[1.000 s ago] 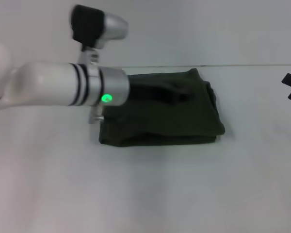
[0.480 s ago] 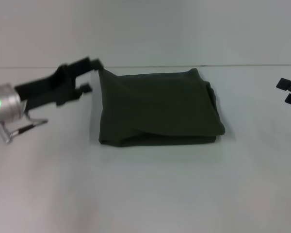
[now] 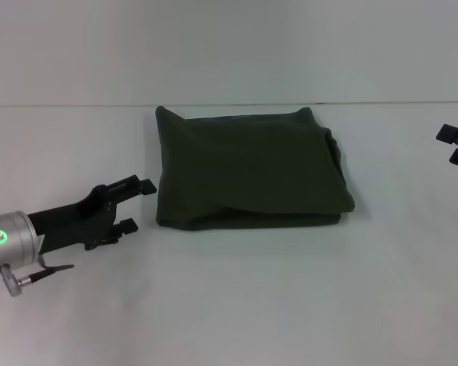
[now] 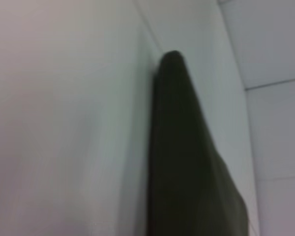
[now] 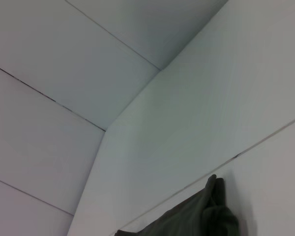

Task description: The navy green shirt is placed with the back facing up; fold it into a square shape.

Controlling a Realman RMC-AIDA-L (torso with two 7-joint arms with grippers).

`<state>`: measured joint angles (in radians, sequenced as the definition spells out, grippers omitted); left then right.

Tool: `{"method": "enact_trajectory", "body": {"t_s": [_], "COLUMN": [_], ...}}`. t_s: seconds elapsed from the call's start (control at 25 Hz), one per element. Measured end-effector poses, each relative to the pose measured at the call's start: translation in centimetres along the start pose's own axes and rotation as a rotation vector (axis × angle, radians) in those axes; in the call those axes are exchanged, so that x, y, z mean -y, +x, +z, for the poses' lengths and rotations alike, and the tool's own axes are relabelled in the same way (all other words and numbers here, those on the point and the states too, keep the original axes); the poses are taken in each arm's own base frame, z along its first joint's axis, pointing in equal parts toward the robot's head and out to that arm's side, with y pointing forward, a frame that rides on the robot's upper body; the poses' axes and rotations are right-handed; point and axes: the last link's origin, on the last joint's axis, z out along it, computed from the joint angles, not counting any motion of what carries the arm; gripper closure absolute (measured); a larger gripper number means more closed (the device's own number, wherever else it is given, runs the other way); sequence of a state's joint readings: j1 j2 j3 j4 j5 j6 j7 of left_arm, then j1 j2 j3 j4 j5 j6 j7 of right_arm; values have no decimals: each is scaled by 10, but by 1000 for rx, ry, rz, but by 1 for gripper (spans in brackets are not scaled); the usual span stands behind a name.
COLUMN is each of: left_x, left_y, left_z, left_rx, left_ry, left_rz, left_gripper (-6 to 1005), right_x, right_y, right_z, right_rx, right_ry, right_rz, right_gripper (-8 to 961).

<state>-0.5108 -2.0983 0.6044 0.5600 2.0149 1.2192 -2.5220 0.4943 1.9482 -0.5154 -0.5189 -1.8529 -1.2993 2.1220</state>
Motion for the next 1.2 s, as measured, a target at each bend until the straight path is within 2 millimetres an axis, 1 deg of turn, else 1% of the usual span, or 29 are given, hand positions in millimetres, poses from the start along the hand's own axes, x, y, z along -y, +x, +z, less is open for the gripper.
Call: {"method": "enact_trajectory", "body": {"t_s": [0.16, 0.36, 0.48, 0.64, 0.84, 1.2], "left_x": [4, 0, -2, 2, 3, 1], "left_y": [-6, -12, -12, -10, -9, -12], "left_z": [9, 24, 31, 33, 34, 34], "left_rx": [3, 29, 26, 13, 5, 16], "left_ry": [14, 18, 28, 59, 68, 52], "left_rz": [-24, -15, -14, -11, -6, -5], "left_gripper": [57, 75, 85, 99, 305, 469], "right_x": [1, 2, 2, 3, 3, 6], "right_y": [1, 2, 2, 3, 4, 7], "right_z": [-1, -2, -2, -3, -4, -8], "right_rx": [2, 3, 3, 3, 3, 7], "right_ry": [0, 3, 3, 5, 4, 10], "right_rz": [1, 2, 3, 5, 7, 18], "right_gripper": [101, 101, 101, 101, 101, 102]}}
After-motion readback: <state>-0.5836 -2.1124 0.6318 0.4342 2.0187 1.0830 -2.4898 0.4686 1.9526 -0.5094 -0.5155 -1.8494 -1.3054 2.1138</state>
